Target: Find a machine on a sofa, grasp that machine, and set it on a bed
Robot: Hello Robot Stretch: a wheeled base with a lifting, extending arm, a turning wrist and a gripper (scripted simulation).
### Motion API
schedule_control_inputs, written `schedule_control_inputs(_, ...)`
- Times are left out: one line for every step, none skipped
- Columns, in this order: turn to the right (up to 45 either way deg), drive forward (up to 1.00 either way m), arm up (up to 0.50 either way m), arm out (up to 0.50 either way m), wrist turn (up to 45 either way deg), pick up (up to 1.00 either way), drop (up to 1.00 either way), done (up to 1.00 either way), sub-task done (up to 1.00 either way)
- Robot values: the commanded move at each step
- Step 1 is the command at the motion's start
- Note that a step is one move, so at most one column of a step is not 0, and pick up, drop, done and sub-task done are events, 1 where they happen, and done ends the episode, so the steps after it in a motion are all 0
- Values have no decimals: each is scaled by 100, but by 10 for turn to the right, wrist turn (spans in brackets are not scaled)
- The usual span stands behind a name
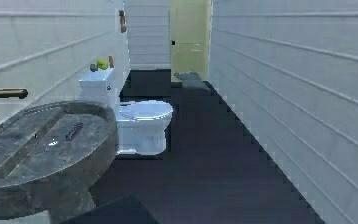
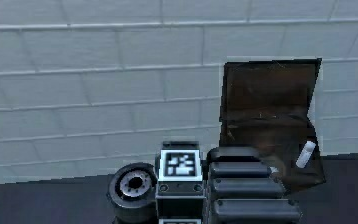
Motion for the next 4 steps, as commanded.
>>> schedule_control_inputs(360, 0, 0, 0, 0, 0, 0, 0, 0)
schedule_control_inputs(30, 0, 0, 0, 0, 0, 0, 0, 0)
schedule_control_inputs(0, 60, 0, 0, 0, 0, 0, 0, 0)
schedule_control_inputs(-420, 0, 0, 0, 0, 0, 0, 0, 0)
